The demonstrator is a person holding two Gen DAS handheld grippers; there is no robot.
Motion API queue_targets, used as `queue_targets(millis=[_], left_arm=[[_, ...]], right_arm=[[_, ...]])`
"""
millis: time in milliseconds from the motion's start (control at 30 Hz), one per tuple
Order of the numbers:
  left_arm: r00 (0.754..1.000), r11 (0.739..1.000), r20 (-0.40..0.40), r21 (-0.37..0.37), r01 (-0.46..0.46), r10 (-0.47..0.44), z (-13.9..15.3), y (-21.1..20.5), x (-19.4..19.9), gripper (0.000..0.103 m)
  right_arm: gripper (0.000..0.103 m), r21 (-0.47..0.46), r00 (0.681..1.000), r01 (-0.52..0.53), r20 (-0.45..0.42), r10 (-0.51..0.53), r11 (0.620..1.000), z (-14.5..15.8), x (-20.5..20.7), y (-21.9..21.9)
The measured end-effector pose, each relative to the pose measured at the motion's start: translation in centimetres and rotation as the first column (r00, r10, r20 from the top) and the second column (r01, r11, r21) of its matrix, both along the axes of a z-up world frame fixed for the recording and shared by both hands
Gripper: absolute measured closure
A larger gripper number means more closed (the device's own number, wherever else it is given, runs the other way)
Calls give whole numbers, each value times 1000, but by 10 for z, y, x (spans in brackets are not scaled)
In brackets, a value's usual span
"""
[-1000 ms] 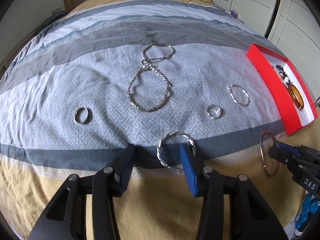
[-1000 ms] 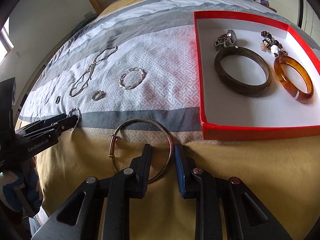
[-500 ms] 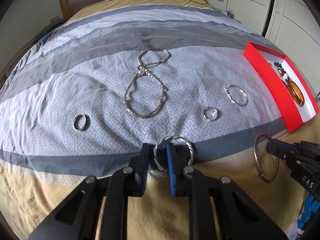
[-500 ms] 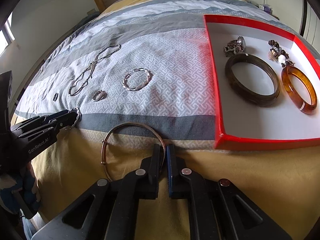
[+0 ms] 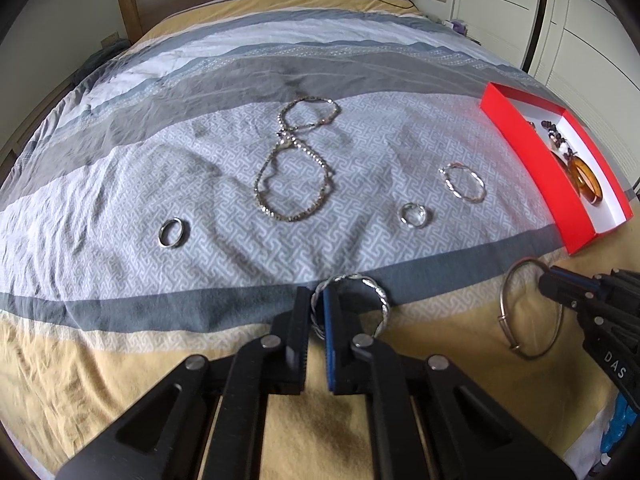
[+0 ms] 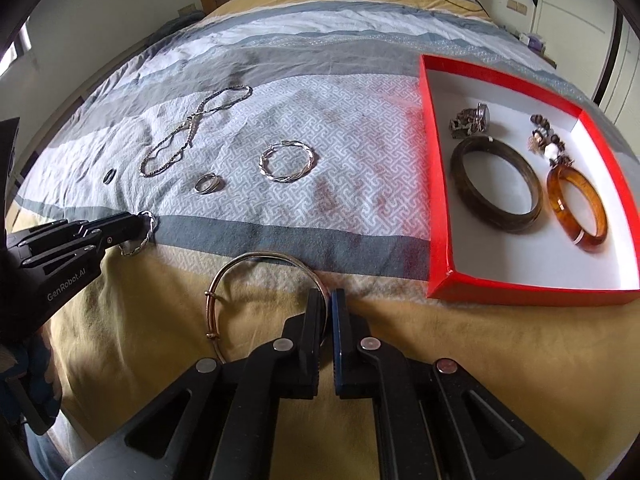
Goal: Organize jewelry
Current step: 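Grasp a twisted silver bangle with the left tool while the right grasps a plain silver bangle, then carry both silver bangles into the red box and open both tools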
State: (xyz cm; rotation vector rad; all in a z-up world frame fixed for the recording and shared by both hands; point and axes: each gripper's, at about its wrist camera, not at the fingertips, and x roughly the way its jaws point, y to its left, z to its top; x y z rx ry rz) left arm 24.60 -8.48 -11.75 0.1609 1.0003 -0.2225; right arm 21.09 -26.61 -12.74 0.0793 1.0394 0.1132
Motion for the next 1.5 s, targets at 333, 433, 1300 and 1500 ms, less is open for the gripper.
queue_targets(millis=[333, 433, 1300, 1500], left_arm=[[1000, 1000, 10, 19, -12, 12, 14, 3, -16, 97], [1000, 1000, 23, 18, -10, 9, 23, 2, -22, 97], [966, 969, 120, -64, 237, -228, 87, -157, -19, 97], [952, 952, 96, -71, 299, -292, 71, -214, -4, 97]], right_arm=[[98, -92, 996, -17, 86, 25, 996, 35, -23, 4], [98, -104, 993, -22, 112, 34, 994, 47, -31, 4], [98, -112, 957, 207, 229, -177, 972, 105, -40, -147], [98, -101, 957, 239, 192, -217, 966, 79, -17, -185]])
